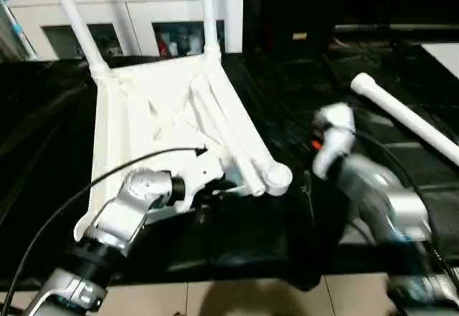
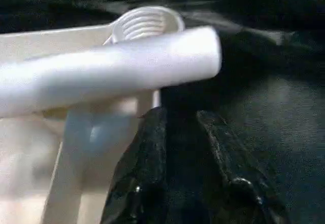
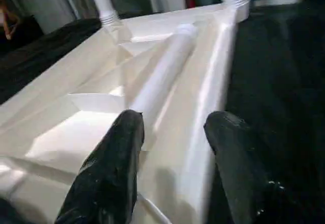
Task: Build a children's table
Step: Pick table leg
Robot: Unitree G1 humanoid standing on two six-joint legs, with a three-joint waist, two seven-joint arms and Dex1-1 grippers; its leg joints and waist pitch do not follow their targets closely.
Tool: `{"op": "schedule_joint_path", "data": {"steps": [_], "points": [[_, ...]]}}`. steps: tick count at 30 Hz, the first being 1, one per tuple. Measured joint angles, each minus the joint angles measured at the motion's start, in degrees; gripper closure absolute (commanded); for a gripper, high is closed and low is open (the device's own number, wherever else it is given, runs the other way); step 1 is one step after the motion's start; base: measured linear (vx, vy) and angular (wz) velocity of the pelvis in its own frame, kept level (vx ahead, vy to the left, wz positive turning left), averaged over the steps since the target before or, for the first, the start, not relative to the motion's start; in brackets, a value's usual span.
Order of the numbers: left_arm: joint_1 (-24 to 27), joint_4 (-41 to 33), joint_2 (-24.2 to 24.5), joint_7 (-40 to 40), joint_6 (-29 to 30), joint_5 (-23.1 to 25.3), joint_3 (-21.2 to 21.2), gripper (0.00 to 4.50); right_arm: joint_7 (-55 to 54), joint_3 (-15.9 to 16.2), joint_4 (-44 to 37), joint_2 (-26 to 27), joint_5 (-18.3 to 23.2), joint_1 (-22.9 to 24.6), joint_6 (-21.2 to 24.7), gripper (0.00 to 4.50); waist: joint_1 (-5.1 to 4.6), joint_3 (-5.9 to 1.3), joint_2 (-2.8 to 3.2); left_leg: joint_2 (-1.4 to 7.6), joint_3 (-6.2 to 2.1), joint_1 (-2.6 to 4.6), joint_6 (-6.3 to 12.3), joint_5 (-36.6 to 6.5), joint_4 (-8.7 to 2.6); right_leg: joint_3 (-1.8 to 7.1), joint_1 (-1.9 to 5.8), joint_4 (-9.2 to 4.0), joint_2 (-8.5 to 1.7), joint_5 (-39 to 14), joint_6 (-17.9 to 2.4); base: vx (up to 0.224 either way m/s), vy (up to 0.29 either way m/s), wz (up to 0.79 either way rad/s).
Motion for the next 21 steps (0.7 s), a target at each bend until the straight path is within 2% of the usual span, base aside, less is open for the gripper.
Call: {"op": "schedule_joint_path", "data": {"steps": [4, 6, 7, 11, 14, 21], "points": [[0.21, -1.99, 0.6, -0.55, 2.13, -0.24, -0.05, 2.64, -1.58, 1.07, 3.18, 2.03, -0.03, -5.36, 4.81, 1.63, -0.06, 0.06, -0.1, 0.0, -0.01, 0.08, -0.16, 0.09, 0.02, 0.01, -0.01, 0.22, 0.0, 0.0, 0.0, 0.0, 0.0, 0.0], [0.22, -2.81, 1.3, -0.69, 3.2, -0.21, -0.25, 2.63, -2.89, 2.38, 5.04, 3.01, -0.97, -7.42, 6.02, 1.6, -0.07, 0.09, -0.15, 0.01, -0.02, 0.09, -0.31, 0.18, 0.02, 0.03, -0.08, 0.41, 0.0, -0.01, 0.02, 0.0, 0.0, 0.0], [0.24, -3.25, 1.95, -0.94, 3.79, -0.17, -0.35, 2.47, -3.04, 3.32, 5.68, 3.26, -1.71, -8.16, 6.83, 1.59, -0.06, 0.13, -0.21, 0.01, -0.03, 0.08, -0.41, 0.23, 0.02, 0.03, -0.13, 0.51, 0.0, -0.02, 0.03, 0.0, 0.0, 0.0], [1.18, -6.06, 5.91, -2.85, 6.65, 0.47, -1.39, 2.22, -1.99, 6.69, 7.66, 4.61, -2.3, -10.41, 13.31, 1.59, -0.1, 0.23, -0.38, 0.05, -0.09, 0.07, -0.58, 0.35, 0.01, 0.02, -0.24, 0.73, 0.03, -0.02, 0.04, 0.0, 0.0, 0.0], [2.25, -7.46, 7.33, -3.89, 8.25, 0.89, -2.21, 1.85, -1.13, 9.56, 9.3, 4.91, -2.97, -12.35, 16.84, 1.59, -0.04, 0.33, -0.58, 0.05, -0.11, 0.06, -0.65, 0.4, 0.02, 0.02, -0.24, 0.77, 0.03, -0.02, 0.03, 0.0, 0.0, 0.0], [2.6, -8.63, 8.06, -4.18, 10.0, 0.91, -2.47, 1.81, -0.68, 15.03, 11.72, 3.88, -6.26, -14.13, 20.63, 1.59, 0.28, 0.35, -0.95, 0.04, -0.11, 0.03, -0.7, 0.42, 0.02, 0.04, -0.24, 0.77, 0.03, -0.02, 0.03, 0.0, 0.0, 0.0]]}}
